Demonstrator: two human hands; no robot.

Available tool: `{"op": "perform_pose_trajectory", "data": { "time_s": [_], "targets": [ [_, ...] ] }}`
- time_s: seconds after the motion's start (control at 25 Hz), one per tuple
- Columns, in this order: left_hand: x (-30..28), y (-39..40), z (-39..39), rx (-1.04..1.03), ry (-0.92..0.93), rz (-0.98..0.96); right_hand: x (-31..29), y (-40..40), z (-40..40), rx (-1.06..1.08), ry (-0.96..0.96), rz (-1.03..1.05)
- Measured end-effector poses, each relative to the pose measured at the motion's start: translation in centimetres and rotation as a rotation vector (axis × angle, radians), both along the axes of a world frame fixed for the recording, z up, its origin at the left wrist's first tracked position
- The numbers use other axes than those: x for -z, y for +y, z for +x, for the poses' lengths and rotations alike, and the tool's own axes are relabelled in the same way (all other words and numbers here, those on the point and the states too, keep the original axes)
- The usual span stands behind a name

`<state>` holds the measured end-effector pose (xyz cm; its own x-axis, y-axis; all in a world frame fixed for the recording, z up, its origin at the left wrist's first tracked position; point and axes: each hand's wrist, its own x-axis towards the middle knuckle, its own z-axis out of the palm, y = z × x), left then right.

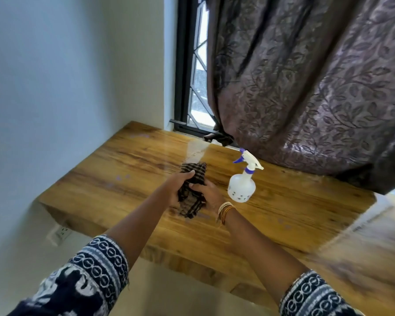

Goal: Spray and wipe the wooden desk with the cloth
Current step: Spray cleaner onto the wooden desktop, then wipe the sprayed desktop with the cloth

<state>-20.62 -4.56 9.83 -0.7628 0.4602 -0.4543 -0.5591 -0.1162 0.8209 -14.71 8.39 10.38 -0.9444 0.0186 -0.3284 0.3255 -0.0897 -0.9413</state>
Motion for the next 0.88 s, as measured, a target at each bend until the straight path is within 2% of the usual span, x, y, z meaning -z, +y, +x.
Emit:
{"op": "perform_pose_trajectory", "data": {
  "time_s": [0.16,0.44,0.6,0.68,0.76,0.88],
  "targets": [
    [0.0,-3.9,0.7,-0.077,0.036,-0.026,0.4,-3.1,-1.4,-0.086,0.113,0.131],
    [0.1,-12.1,-3.9,-0.170,0.113,-0.128,1.5,-10.0,-7.3,-0.188,0.108,0.062],
    [-0.3,-17.1,-8.4,-0.160,0.283,-0.440,1.7,-13.3,-12.4,-0.224,0.064,0.108],
    [0.2,-19.9,-11.0,-0.069,0.463,-0.708,1.5,-14.3,-14.9,-0.195,0.081,0.201],
    [1.3,-22.0,-13.3,-0.022,0.614,-0.937,1.4,-14.9,-17.4,-0.124,0.131,0.385],
    [3.2,-23.7,-16.1,-0.019,0.679,-0.997,1.1,-15.2,-20.8,0.068,0.232,0.814]
  ]
}}
